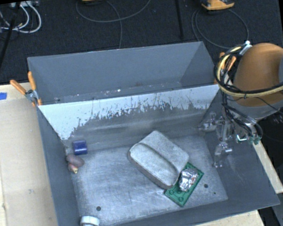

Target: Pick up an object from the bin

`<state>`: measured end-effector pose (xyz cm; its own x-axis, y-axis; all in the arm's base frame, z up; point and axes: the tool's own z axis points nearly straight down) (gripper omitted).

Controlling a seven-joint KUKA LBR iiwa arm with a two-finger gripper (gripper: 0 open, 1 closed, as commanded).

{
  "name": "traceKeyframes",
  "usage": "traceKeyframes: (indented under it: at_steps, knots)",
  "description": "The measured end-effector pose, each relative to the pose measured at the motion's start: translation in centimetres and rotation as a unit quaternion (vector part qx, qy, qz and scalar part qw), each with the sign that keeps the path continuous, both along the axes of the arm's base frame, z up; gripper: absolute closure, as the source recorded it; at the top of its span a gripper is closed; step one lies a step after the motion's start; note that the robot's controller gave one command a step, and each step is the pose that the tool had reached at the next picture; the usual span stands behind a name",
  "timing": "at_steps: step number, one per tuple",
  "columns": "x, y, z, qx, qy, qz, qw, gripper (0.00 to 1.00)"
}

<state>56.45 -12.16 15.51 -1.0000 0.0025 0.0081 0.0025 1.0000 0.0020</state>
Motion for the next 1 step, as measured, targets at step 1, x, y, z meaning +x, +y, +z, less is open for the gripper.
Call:
traceKeyframes:
  at_steps: [1]
  knots:
    - [-2.77, 4.8, -8.34, -0.001, -0.0054, 0.079, 0.9969, 0.0]
